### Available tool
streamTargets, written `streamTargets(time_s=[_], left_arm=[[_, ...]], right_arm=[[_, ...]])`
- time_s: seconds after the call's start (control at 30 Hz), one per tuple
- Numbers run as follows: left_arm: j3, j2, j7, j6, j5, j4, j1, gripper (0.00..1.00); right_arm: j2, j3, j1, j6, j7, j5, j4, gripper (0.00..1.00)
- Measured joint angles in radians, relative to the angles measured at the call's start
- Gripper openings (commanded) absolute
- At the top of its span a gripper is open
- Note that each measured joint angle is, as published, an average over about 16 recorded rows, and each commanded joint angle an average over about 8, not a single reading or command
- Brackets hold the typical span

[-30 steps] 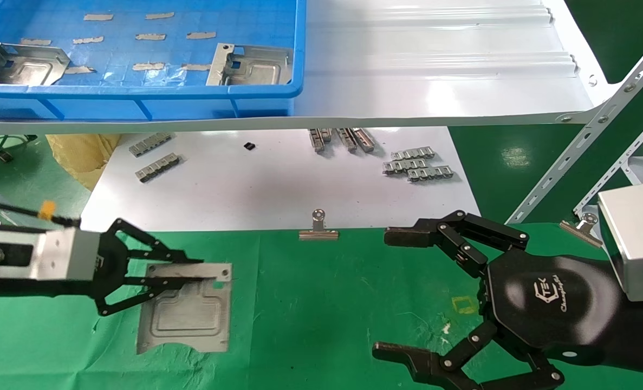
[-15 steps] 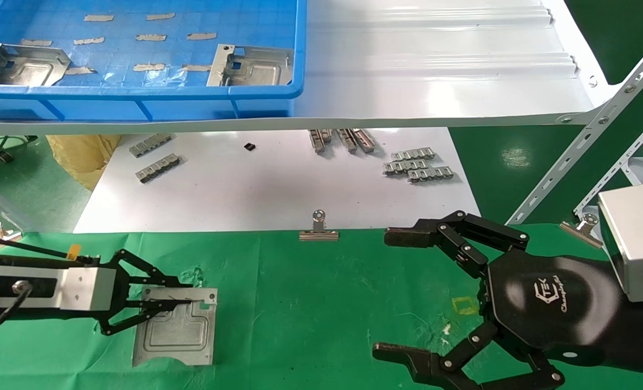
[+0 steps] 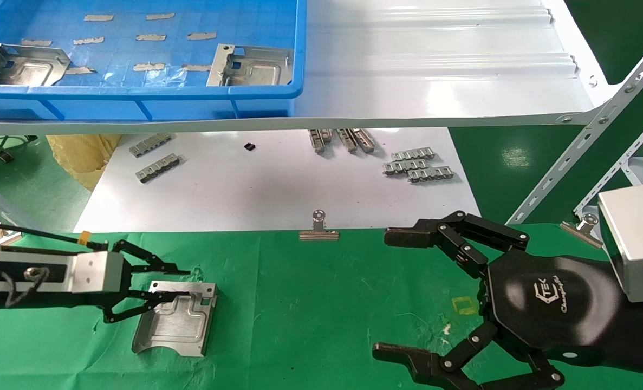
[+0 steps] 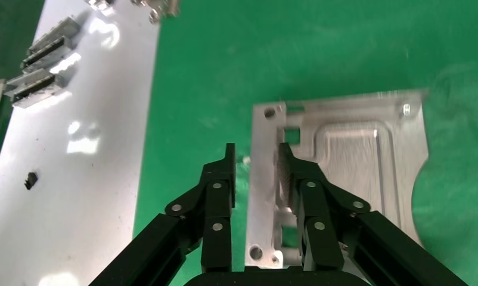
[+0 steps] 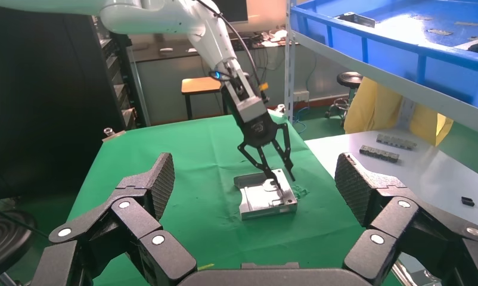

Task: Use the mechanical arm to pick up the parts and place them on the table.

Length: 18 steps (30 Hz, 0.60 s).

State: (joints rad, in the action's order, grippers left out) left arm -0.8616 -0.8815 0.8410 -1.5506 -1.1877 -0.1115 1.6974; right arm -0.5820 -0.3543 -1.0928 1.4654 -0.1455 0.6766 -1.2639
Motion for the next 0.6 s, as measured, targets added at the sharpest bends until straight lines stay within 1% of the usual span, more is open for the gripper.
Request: streamTargets(time_s=[0.33,0.6], left_arm=[[0.039,0.009,-0.081,-0.037,0.066,0.061,0.026,1.0],[0.056,0.016,-0.109,-0.039,0.089,0.054,0.017,1.0]], right_arm=[[0.0,0.0,0.0,0.0,0.0,0.0,0.0,1.0],[0.0,0.0,0.0,0.0,0.0,0.0,0.0,1.0]])
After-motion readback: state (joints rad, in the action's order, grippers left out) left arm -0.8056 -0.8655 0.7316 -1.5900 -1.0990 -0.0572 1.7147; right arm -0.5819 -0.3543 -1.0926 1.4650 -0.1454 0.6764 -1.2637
